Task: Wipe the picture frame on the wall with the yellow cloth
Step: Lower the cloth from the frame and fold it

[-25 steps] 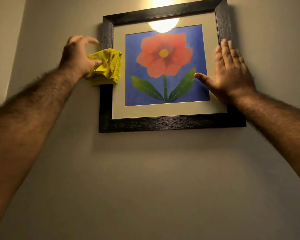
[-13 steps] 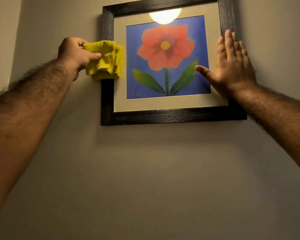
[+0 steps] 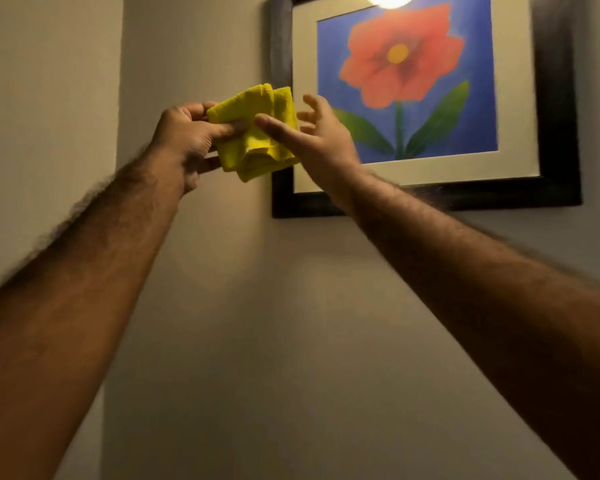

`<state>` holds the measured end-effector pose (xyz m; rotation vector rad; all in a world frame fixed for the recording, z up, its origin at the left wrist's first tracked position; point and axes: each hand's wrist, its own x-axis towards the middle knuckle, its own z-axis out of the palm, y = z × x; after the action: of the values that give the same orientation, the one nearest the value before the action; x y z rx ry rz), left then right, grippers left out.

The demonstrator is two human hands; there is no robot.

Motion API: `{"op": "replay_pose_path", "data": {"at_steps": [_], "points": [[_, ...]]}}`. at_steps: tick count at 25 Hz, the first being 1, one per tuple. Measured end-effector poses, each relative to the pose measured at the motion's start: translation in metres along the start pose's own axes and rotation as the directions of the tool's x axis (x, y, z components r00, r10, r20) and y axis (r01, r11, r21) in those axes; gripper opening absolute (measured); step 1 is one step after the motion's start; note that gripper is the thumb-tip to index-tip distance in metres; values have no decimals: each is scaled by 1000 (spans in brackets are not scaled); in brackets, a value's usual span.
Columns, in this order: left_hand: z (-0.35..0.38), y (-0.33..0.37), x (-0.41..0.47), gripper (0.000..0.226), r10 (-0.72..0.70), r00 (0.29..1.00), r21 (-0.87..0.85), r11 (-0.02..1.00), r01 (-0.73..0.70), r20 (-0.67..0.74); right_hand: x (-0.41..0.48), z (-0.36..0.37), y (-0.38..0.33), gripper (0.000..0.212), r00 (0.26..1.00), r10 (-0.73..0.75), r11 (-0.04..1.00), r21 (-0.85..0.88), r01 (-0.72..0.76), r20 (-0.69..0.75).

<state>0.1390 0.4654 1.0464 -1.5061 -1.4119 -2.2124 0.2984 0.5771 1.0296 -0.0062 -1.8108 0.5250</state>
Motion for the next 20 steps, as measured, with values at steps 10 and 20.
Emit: {"op": "replay_pose_path", "data": {"at_steps": [10, 20], "points": [[-211, -88, -134, 16, -314, 939, -24, 949, 314, -142, -94, 225, 31, 31, 755, 320, 657, 440, -613, 573], [-428, -224, -404, 13, -596, 581, -138, 754, 642, -554, -345, 478, 45, 36, 225, 271, 439, 87, -894, 936]]}}
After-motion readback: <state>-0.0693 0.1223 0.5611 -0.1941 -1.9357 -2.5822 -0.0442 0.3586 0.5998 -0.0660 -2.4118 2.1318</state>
